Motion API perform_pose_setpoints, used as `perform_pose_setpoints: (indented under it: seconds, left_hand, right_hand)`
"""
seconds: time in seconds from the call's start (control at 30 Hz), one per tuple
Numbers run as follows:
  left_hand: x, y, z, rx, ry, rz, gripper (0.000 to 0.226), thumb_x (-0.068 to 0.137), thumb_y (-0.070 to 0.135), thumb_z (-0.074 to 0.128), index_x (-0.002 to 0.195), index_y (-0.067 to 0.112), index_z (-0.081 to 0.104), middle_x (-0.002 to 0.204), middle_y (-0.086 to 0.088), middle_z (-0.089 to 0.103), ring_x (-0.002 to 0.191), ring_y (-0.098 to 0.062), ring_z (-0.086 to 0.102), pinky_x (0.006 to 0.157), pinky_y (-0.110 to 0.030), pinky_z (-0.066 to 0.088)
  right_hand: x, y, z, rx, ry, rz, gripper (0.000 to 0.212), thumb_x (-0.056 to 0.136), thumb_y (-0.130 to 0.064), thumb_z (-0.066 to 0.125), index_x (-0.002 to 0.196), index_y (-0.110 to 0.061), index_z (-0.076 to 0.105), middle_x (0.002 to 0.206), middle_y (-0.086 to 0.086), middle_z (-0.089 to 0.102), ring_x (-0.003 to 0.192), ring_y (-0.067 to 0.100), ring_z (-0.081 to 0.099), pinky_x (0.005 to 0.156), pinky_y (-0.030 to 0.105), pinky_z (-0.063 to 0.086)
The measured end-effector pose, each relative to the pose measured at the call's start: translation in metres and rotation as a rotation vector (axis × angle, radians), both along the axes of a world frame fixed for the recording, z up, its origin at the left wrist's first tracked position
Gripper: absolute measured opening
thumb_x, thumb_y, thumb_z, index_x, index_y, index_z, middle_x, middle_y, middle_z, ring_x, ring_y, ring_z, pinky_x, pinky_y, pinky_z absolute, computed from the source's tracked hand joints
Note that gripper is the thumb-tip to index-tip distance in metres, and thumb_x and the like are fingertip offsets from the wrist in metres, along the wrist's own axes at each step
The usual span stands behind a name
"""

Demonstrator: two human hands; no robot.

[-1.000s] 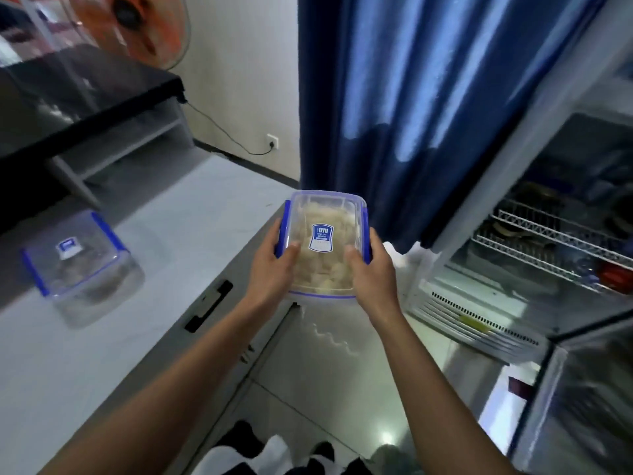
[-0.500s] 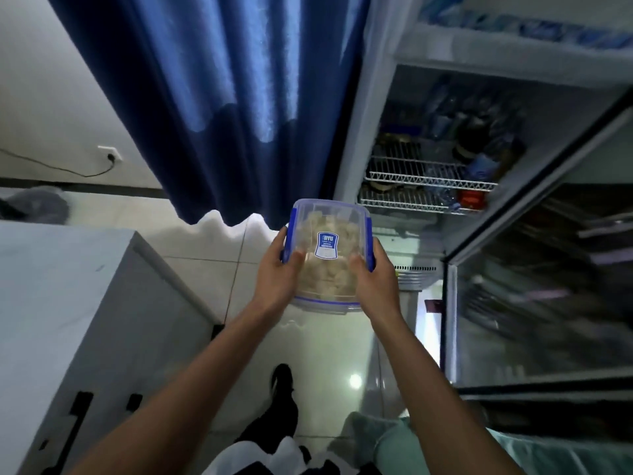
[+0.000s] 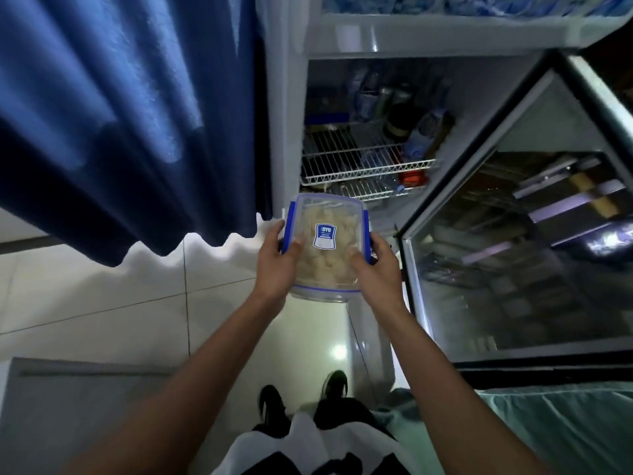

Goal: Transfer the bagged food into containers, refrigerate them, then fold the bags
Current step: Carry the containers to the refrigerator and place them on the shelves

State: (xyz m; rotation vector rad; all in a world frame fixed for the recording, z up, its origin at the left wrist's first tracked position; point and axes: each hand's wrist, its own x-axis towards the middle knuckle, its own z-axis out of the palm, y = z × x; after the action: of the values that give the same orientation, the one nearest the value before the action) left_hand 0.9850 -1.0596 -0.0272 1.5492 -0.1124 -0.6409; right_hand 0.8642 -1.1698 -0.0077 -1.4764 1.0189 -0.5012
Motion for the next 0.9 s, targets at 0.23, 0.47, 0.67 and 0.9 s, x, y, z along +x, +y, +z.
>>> perform_pose_setpoints:
  seconds: [0.23,0.47,0.67,0.9]
  left_hand:
    - [0.026,-0.091,-0.002,0.005,-0.016,-0.007,0.041,0.101,0.011,0.055,0.138,0.028,0.051,0.107,0.008,0.07,0.087,-0.003,0.071,0.065,-0.017,0.056]
    - [0.052,-0.195,-0.011,0.052,0.018,0.082,0.028,0.097,0.012,0.062,0.114,0.033,0.063,0.113,0.002,0.074,0.103,-0.021,0.072,0.089,-0.045,0.06]
    - [0.093,-0.259,-0.035,0.136,-0.089,0.095,0.03,0.098,0.01,0.058,0.127,0.015,0.064,0.113,-0.005,0.074,0.098,-0.018,0.072,0.082,-0.033,0.058]
    - [0.152,-0.29,-0.075,0.283,-0.13,0.139,0.031,0.082,0.027,0.057,0.108,0.015,0.067,0.088,-0.002,0.068,0.081,-0.025,0.064,0.067,-0.035,0.052]
  right_hand:
    - [0.018,-0.085,-0.01,0.019,-0.048,-0.032,0.026,0.091,-0.022,0.067,0.115,-0.032,0.063,0.107,-0.007,0.074,0.098,0.013,0.072,0.082,0.041,0.061]
    - [0.048,-0.198,-0.035,-0.005,0.015,0.063,0.037,0.094,-0.019,0.066,0.131,-0.021,0.062,0.098,-0.022,0.069,0.092,0.004,0.07,0.081,0.027,0.058]
    - [0.098,-0.28,-0.059,-0.036,0.051,0.202,0.03,0.097,-0.02,0.062,0.127,-0.023,0.064,0.103,-0.007,0.074,0.082,-0.003,0.069,0.064,0.006,0.047]
    - [0.174,-0.328,-0.105,-0.035,0.058,0.311,0.02,0.097,-0.021,0.06,0.114,-0.03,0.064,0.097,-0.003,0.074,0.091,0.02,0.07,0.082,0.03,0.057]
